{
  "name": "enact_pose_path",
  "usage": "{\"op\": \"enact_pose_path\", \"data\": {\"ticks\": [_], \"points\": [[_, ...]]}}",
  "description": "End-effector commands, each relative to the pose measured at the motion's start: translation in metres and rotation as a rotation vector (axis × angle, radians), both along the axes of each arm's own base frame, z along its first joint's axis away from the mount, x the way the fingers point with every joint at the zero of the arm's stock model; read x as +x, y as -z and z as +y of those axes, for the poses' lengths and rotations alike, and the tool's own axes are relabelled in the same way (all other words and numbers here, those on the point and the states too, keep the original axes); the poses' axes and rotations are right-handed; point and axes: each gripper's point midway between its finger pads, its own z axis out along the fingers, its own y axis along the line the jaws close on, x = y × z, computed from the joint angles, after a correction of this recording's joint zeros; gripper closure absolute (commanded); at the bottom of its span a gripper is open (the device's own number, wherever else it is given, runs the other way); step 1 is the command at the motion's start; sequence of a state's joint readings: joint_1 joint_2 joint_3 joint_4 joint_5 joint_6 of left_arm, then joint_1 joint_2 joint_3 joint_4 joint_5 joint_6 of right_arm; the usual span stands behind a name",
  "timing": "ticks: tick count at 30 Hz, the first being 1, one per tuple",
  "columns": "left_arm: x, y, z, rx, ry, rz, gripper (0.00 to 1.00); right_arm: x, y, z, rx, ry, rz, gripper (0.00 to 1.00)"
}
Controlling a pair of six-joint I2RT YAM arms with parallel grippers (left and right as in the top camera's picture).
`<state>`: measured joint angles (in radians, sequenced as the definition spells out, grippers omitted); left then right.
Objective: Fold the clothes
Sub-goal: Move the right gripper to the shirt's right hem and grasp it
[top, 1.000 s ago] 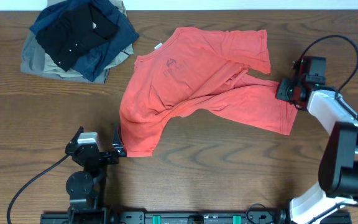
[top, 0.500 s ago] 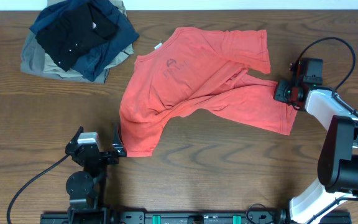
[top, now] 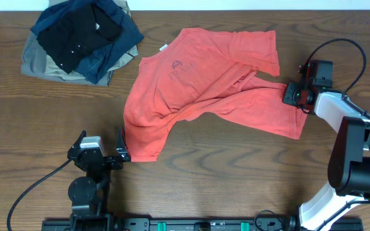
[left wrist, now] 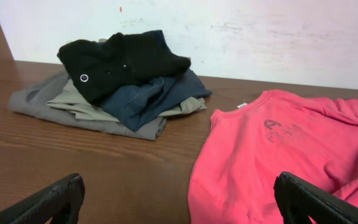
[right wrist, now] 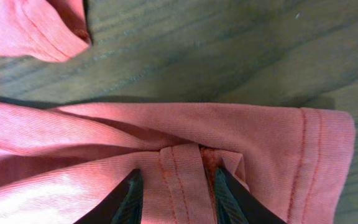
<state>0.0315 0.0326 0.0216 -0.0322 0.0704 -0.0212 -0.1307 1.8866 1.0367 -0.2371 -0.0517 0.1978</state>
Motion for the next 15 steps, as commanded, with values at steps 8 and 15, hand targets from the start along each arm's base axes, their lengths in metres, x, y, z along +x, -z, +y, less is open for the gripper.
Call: {"op": "enact_pose_path", "data": {"ticks": [8,15], "points": [[-0.0010,0.0161,-0.0018,0.010,0.011,0.049,0.02,-0.0002,0.0071,-0.0016,-0.011,-0.007,0.008,0.77],[-0.0010,0.0161,-0.0018,0.010,0.011,0.049,0.02,0.0003,0.0068,-0.0026,-0.015,-0.004,0.006,0.94]]}}
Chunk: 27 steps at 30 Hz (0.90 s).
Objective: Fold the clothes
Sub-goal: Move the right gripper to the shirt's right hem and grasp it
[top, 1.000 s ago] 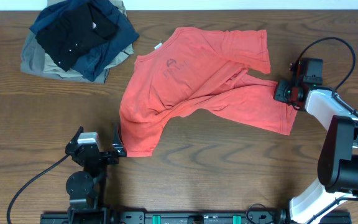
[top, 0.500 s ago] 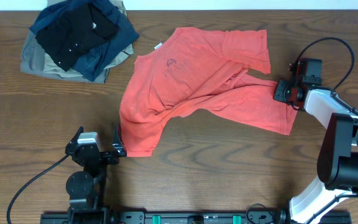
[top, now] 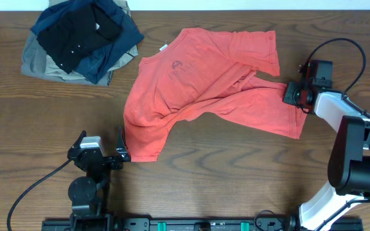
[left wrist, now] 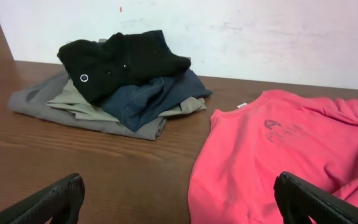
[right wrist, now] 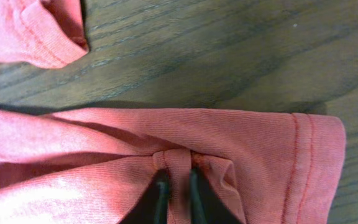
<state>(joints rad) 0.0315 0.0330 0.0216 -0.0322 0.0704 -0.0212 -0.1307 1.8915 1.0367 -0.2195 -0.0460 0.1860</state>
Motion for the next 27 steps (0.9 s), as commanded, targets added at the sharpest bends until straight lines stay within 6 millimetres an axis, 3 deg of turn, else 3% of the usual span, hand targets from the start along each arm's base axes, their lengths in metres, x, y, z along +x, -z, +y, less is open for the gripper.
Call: {"op": "enact_pose_path", "data": {"ticks": [1,12,27], "points": [[-0.001,0.016,-0.002,0.010,0.011,0.048,0.02,-0.003,0.007,-0.002,-0.009,0.007,0.019,0.95],[-0.001,0.016,-0.002,0.010,0.011,0.048,0.02,-0.002,0.000,-0.004,-0.016,0.011,0.009,0.99],[-0.001,0.016,-0.002,0.010,0.011,0.048,0.02,-0.010,-0.078,-0.003,-0.031,0.013,-0.103,0.99]]}}
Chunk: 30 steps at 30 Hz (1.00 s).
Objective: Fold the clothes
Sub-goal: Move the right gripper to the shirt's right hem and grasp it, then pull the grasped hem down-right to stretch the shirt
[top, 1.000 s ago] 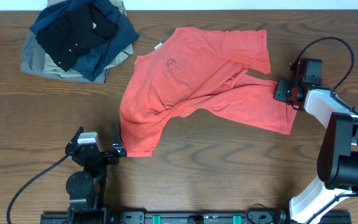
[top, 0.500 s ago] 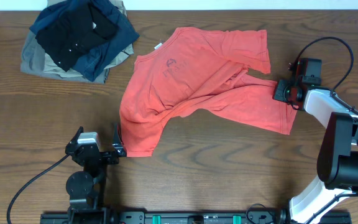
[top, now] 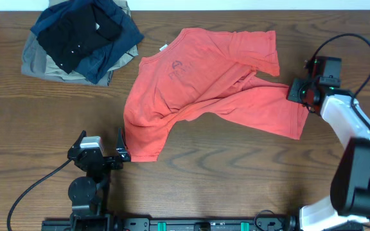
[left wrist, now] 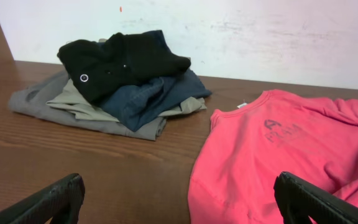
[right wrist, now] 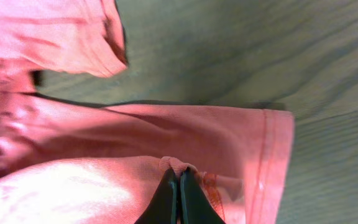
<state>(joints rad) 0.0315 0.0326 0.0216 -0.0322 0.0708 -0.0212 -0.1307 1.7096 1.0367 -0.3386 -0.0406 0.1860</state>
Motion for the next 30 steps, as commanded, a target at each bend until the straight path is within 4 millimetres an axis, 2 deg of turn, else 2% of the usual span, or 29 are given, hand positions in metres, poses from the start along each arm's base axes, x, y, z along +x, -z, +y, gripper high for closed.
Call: {"op": "enact_pose_path", "data": {"ticks": [1,6,16,24,30], "points": [[-0.001,0.016,-0.002,0.010,0.011,0.049,0.02,-0.002,-0.026,-0.003,-0.019,0.010,-0.047,0.99],[-0.001,0.016,-0.002,0.010,0.011,0.049,0.02,-0.015,-0.044,-0.002,-0.016,0.021,-0.049,0.99],[-0.001,0.016,-0.002,0.010,0.011,0.049,0.02,-0.059,-0.052,-0.025,0.023,0.249,0.048,0.99],[-0.001,0.016,-0.002,0.010,0.011,0.049,0.02,-0.123,-0.080,-0.032,0.123,0.320,0.116,0.99],[-0.001,0.016,-0.002,0.010,0.011,0.049,0.02,-0.175,-0.095,-0.027,0.126,0.337,0.187,0.99]]}}
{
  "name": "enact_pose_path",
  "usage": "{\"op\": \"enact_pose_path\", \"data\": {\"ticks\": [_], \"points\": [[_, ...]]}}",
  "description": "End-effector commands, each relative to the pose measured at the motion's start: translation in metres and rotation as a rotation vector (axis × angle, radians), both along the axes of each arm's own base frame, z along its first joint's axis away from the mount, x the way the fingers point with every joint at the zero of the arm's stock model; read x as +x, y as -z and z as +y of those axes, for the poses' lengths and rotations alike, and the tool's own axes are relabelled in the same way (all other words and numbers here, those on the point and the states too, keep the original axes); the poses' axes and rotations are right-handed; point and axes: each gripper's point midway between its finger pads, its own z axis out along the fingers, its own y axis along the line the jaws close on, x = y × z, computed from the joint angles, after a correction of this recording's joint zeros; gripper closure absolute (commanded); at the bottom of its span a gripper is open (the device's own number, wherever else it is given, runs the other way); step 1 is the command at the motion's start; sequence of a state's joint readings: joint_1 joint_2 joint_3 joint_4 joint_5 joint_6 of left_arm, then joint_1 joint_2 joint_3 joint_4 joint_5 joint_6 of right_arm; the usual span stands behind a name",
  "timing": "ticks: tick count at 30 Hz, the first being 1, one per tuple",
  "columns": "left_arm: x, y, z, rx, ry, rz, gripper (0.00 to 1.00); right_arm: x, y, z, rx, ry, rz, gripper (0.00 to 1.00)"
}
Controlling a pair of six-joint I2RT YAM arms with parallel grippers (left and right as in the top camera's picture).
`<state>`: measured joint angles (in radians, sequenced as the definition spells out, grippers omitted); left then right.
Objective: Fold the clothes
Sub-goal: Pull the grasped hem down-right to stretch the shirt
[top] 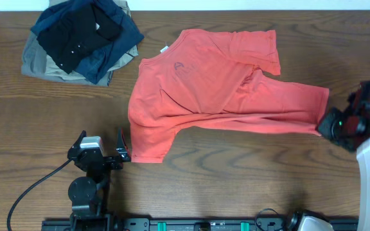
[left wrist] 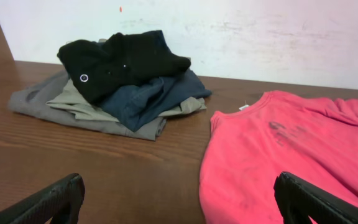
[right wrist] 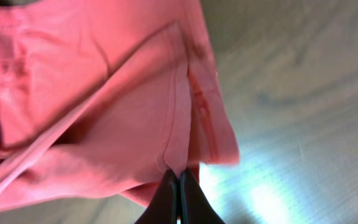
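A salmon-red T-shirt (top: 211,83) lies spread across the middle of the wooden table (top: 236,179), collar toward the far left. My right gripper (top: 325,126) is shut on the shirt's hem corner (right wrist: 178,163) at the right, and the cloth is stretched toward it. The left gripper (top: 122,149) rests open at the near left, just beside the shirt's near-left edge (left wrist: 229,180), holding nothing; its fingers (left wrist: 55,199) frame the left wrist view.
A heap of dark clothes (top: 79,38), black and navy over grey and khaki, sits at the far left corner; the left wrist view shows the same pile (left wrist: 117,81) before a white wall. Bare wood runs along the near side.
My right gripper, still shut on the hem, has moved right and nearer. The shirt's lower right part is now drawn out longer toward the right.
My right gripper stood open around a fold of the hem at the shirt's right end. It then shut on that fold. It was then a little farther right, holding the cloth, and now has it pulled out far right. The left arm stayed still.
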<state>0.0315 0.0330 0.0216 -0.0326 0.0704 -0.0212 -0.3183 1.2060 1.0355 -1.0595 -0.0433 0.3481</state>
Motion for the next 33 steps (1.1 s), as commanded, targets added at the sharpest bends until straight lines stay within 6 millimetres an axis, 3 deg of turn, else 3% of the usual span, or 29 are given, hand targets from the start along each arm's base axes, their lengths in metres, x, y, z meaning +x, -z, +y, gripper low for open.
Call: {"op": "enact_pose_path", "data": {"ticks": [1,11,19,24,33], "points": [[-0.001,0.016,-0.002,0.010,0.011,0.048,0.02,-0.016,-0.012,0.001,0.002,0.012,-0.014,0.99],[-0.001,0.016,-0.002,0.010,0.011,0.048,0.02,-0.046,-0.038,0.006,-0.022,0.038,-0.089,0.99],[-0.001,0.016,-0.002,0.010,0.011,0.048,0.02,-0.059,-0.034,0.012,0.004,0.036,-0.040,0.99],[-0.001,0.016,-0.002,0.010,0.011,0.047,0.02,-0.071,-0.030,0.017,0.053,0.126,0.004,0.99],[-0.001,0.013,-0.021,-0.298,0.078,0.049,0.02,-0.075,-0.027,0.020,0.064,0.127,0.025,0.99]]}}
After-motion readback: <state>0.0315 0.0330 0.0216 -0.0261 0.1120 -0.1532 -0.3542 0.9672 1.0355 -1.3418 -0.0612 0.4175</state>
